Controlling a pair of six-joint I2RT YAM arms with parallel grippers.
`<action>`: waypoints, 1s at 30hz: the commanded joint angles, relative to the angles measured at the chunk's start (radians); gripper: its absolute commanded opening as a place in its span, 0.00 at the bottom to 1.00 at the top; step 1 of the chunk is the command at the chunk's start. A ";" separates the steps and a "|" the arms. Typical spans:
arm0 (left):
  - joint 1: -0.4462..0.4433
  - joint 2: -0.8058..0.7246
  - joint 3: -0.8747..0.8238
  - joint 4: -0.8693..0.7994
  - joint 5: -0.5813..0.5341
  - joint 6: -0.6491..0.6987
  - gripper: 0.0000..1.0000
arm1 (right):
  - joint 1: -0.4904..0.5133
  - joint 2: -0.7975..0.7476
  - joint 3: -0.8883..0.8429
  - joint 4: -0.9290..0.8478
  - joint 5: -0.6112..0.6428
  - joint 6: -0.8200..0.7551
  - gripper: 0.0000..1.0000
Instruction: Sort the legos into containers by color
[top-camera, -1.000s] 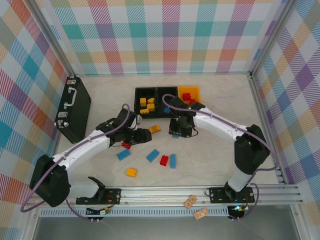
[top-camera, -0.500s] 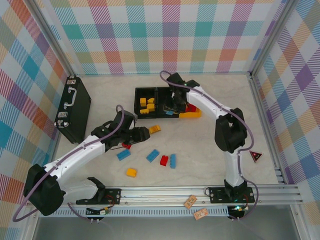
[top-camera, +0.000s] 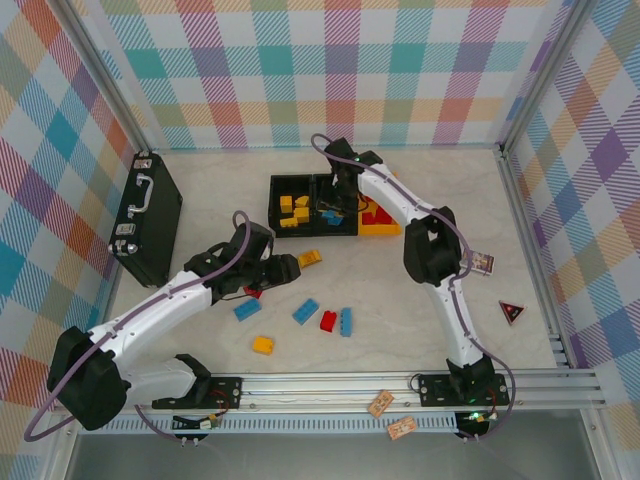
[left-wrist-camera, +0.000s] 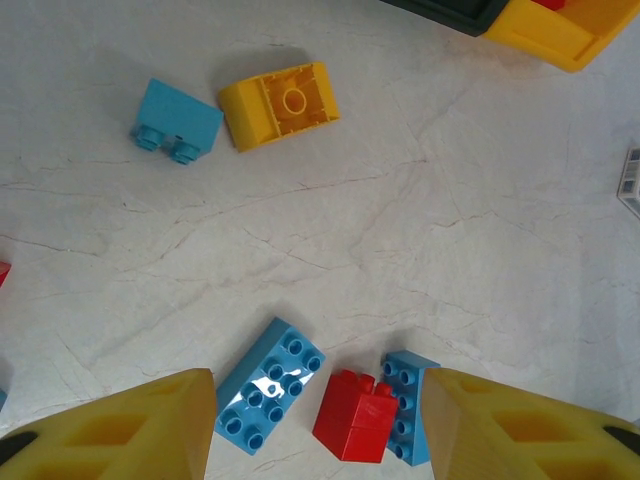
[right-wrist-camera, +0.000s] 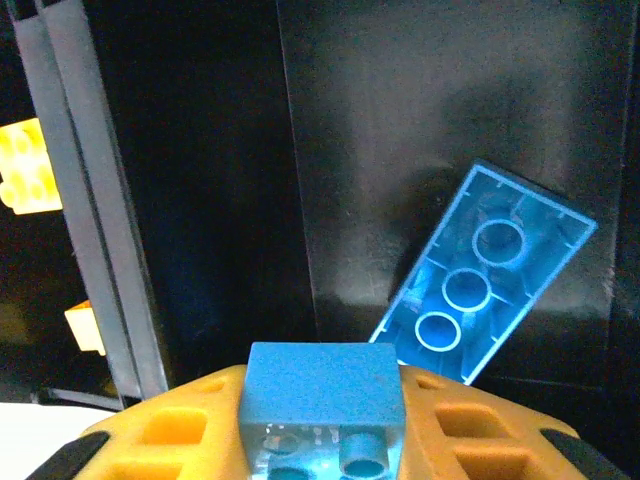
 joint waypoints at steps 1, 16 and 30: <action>-0.007 0.012 -0.018 -0.026 -0.011 -0.003 0.56 | -0.008 0.035 0.061 -0.034 -0.023 -0.003 0.34; -0.008 0.003 -0.023 -0.041 -0.046 -0.008 0.56 | -0.008 -0.042 0.031 -0.038 0.007 -0.018 0.48; -0.008 -0.033 -0.024 -0.140 -0.144 -0.041 0.61 | 0.007 -0.408 -0.426 0.144 -0.040 -0.039 0.50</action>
